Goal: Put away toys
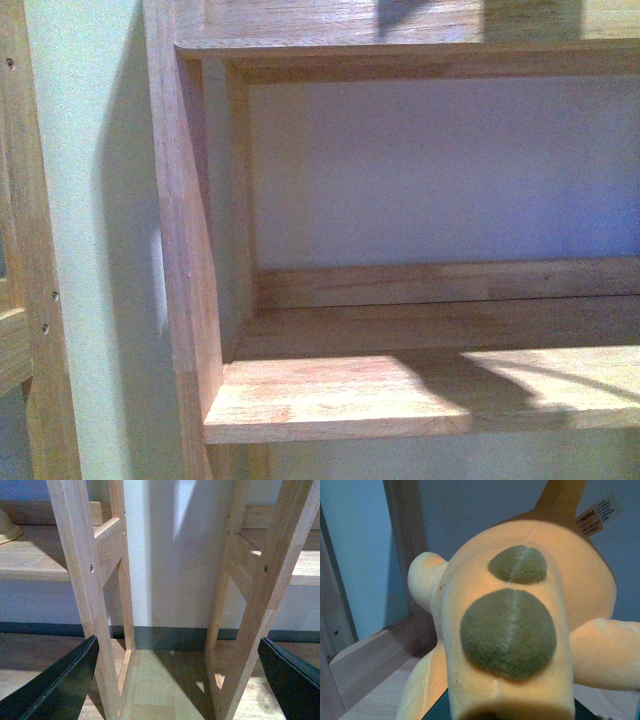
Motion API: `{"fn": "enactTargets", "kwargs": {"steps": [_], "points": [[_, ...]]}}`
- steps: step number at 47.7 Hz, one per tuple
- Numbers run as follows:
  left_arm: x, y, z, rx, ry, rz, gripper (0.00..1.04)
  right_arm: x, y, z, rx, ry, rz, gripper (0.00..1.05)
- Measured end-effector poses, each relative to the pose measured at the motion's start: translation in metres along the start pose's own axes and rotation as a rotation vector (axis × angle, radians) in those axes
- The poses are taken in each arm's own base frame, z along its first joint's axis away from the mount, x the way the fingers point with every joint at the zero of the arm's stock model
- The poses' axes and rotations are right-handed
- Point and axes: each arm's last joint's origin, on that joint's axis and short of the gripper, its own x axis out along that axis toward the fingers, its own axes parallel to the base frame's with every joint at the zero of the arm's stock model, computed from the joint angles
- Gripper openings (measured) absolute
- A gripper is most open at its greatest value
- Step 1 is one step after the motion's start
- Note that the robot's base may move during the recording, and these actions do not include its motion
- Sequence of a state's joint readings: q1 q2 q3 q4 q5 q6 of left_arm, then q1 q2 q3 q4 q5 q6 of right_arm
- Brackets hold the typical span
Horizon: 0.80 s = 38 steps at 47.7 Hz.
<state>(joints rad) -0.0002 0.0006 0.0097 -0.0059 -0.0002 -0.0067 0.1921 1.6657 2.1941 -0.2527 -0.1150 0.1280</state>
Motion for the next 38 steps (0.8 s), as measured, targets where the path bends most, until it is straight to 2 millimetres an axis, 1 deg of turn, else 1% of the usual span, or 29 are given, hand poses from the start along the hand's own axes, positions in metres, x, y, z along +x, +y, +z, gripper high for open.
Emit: {"fn": "enactTargets", "kwargs": {"steps": [7, 14, 19, 24, 31, 38], "points": [[0.0, 0.0, 0.0, 0.0, 0.0, 0.0, 0.99, 0.025, -0.002, -0.012, 0.093, 0.04, 0.051, 0.19], [0.0, 0.0, 0.0, 0.0, 0.0, 0.0, 0.99, 0.045, 0.006, -0.022, 0.219, 0.068, 0.157, 0.19], [0.0, 0.0, 0.0, 0.0, 0.0, 0.0, 0.99, 0.053, 0.014, -0.03, 0.322, 0.08, 0.231, 0.19], [0.0, 0.0, 0.0, 0.0, 0.0, 0.0, 0.99, 0.059, 0.02, -0.035, 0.417, 0.082, 0.271, 0.19], [0.0, 0.0, 0.0, 0.0, 0.0, 0.0, 0.99, 0.064, 0.02, -0.04, 0.473, 0.084, 0.273, 0.19], [0.0, 0.0, 0.0, 0.0, 0.0, 0.0, 0.99, 0.07, 0.019, -0.05, 0.503, 0.114, 0.259, 0.19]]}}
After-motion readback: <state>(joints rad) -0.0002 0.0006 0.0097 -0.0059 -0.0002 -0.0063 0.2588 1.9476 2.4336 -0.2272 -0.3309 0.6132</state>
